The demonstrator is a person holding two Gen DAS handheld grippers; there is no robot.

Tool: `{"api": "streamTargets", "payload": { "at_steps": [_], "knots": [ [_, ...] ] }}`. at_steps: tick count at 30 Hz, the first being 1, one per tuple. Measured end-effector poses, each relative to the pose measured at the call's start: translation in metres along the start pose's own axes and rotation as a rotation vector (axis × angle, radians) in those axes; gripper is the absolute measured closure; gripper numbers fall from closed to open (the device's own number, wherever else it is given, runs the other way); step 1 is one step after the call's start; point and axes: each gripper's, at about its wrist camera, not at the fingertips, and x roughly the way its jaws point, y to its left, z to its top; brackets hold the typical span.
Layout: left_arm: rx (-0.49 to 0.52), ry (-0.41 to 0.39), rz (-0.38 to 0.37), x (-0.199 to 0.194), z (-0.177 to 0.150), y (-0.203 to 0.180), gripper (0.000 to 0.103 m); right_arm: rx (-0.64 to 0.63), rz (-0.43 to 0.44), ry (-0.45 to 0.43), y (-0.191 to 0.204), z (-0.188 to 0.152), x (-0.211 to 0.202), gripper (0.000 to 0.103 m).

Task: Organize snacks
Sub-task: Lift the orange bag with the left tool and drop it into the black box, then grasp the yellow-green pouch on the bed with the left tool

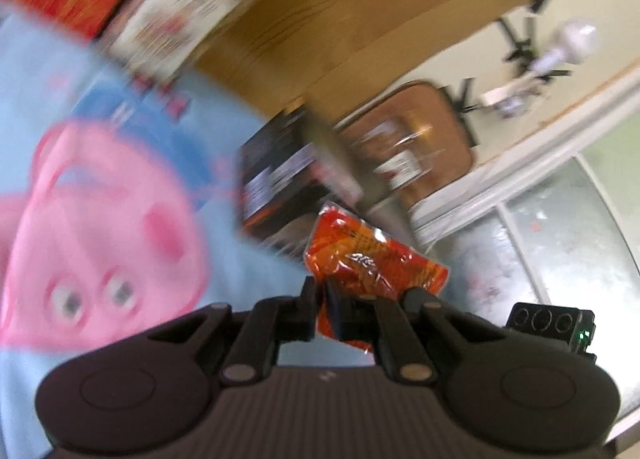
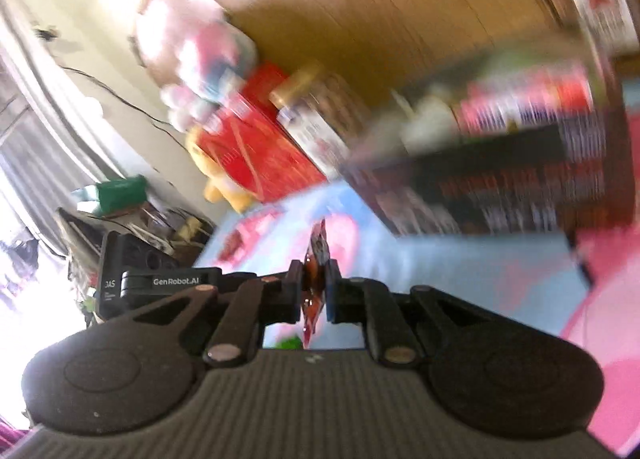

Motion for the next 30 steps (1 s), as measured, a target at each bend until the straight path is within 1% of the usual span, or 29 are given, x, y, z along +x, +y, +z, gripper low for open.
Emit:
{"api": "streamTargets", "payload": {
  "at_steps": [1, 3, 5, 7, 8, 9, 10, 11, 12, 13, 14, 15, 17, 19, 21, 22, 23, 24, 25, 27, 30],
  "knots": [
    [0.033, -0.006, 0.001, 0.003, 0.009, -0.012, 0.097, -0.015, 0.005, -0.025, 0.004, 0.009, -0.006, 0.089],
    [0.100, -0.005, 0.027, 0.018, 0.029, -0.034, 0.097, -0.053, 0.002, -0.077, 0.007, 0.031, -0.014, 0.089],
    [0.161, 0.006, 0.071, 0.040, 0.043, -0.051, 0.096, -0.081, -0.035, -0.113, 0.003, 0.050, -0.018, 0.089],
    [0.200, 0.027, 0.131, 0.068, 0.054, -0.061, 0.095, -0.083, -0.081, -0.139, -0.009, 0.067, -0.016, 0.089],
    [0.219, 0.037, 0.162, 0.084, 0.057, -0.064, 0.093, -0.088, -0.107, -0.143, -0.013, 0.073, -0.013, 0.087],
    [0.238, 0.041, 0.196, 0.095, 0.057, -0.067, 0.088, -0.094, -0.152, -0.152, -0.021, 0.079, -0.010, 0.085],
    [0.266, 0.042, 0.256, 0.107, 0.056, -0.070, 0.087, -0.114, -0.209, -0.158, -0.026, 0.082, -0.005, 0.083],
    [0.320, 0.021, 0.321, 0.113, 0.053, -0.077, 0.076, -0.149, -0.298, -0.158, -0.030, 0.083, 0.000, 0.069],
    [0.349, 0.025, 0.354, 0.118, 0.051, -0.082, 0.068, -0.174, -0.399, -0.159, -0.032, 0.084, 0.006, 0.059],
    [0.358, 0.024, 0.352, 0.118, 0.048, -0.085, 0.068, -0.189, -0.455, -0.168, -0.034, 0.082, 0.006, 0.059],
    [0.361, 0.020, 0.330, 0.114, 0.046, -0.088, 0.068, -0.194, -0.452, -0.184, -0.036, 0.079, 0.002, 0.059],
    [0.368, 0.010, 0.316, 0.108, 0.043, -0.092, 0.068, -0.187, -0.431, -0.206, -0.035, 0.078, -0.004, 0.059],
    [0.383, -0.023, 0.319, 0.092, 0.039, -0.099, 0.068, -0.185, -0.412, -0.253, -0.029, 0.071, -0.017, 0.059],
    [0.380, -0.050, 0.295, 0.068, 0.032, -0.102, 0.067, -0.186, -0.396, -0.284, -0.021, 0.066, -0.025, 0.059],
    [0.379, -0.063, 0.281, 0.039, 0.020, -0.099, 0.067, -0.168, -0.325, -0.282, -0.013, 0.053, -0.040, 0.059],
    [0.379, -0.066, 0.292, 0.030, 0.016, -0.098, 0.067, -0.153, -0.284, -0.269, -0.011, 0.044, -0.049, 0.059],
    [0.372, -0.067, 0.311, 0.015, 0.005, -0.094, 0.067, -0.135, -0.253, -0.251, -0.009, 0.034, -0.053, 0.059],
    [0.354, -0.058, 0.318, 0.007, -0.001, -0.090, 0.067, -0.120, -0.232, -0.228, -0.007, 0.023, -0.059, 0.059],
    [0.319, -0.031, 0.312, 0.000, -0.011, -0.084, 0.067, -0.101, -0.213, -0.195, -0.005, 0.009, -0.063, 0.059],
    [0.253, 0.043, 0.273, -0.006, -0.034, -0.076, 0.067, -0.053, -0.190, -0.128, -0.003, -0.021, -0.071, 0.059],
    [0.201, 0.150, 0.253, 0.000, -0.063, -0.070, 0.067, 0.047, -0.201, -0.048, -0.008, -0.060, -0.078, 0.058]
  ]
}}
